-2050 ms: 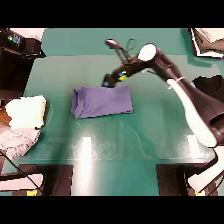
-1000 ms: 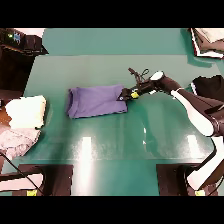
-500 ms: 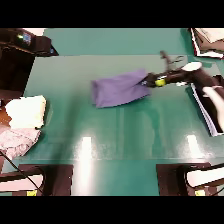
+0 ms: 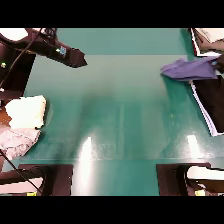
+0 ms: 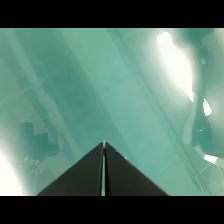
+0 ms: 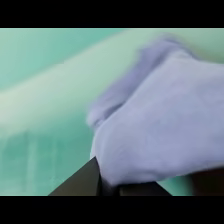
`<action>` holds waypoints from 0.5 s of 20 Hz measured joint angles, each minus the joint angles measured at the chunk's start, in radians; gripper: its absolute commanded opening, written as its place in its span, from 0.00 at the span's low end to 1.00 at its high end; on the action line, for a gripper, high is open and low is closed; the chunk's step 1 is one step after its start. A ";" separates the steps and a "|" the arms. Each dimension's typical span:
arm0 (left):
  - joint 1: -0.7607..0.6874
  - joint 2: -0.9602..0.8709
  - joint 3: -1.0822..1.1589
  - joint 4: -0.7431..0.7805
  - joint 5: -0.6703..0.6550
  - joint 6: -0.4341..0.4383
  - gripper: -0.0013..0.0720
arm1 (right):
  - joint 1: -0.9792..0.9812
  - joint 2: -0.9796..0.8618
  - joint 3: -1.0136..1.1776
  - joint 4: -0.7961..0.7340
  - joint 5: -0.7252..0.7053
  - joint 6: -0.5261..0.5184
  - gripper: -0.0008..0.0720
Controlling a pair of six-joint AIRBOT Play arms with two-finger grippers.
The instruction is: Fold the shirts.
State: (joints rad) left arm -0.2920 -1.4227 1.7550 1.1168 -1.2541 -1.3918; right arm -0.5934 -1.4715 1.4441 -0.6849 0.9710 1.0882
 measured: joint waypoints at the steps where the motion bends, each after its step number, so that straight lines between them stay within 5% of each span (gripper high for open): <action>1: -0.005 -0.001 -0.005 0.000 0.006 -0.002 0.05 | -0.018 -0.014 0.032 -0.002 -0.002 0.000 0.03; 10: -0.023 -0.004 -0.017 -0.002 0.016 -0.014 0.05 | -0.067 -0.106 0.375 -0.037 0.024 0.003 0.03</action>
State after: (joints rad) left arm -0.3145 -1.4265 1.7382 1.1152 -1.2377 -1.4063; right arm -0.6605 -1.5780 1.8194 -0.7223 0.9955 1.0912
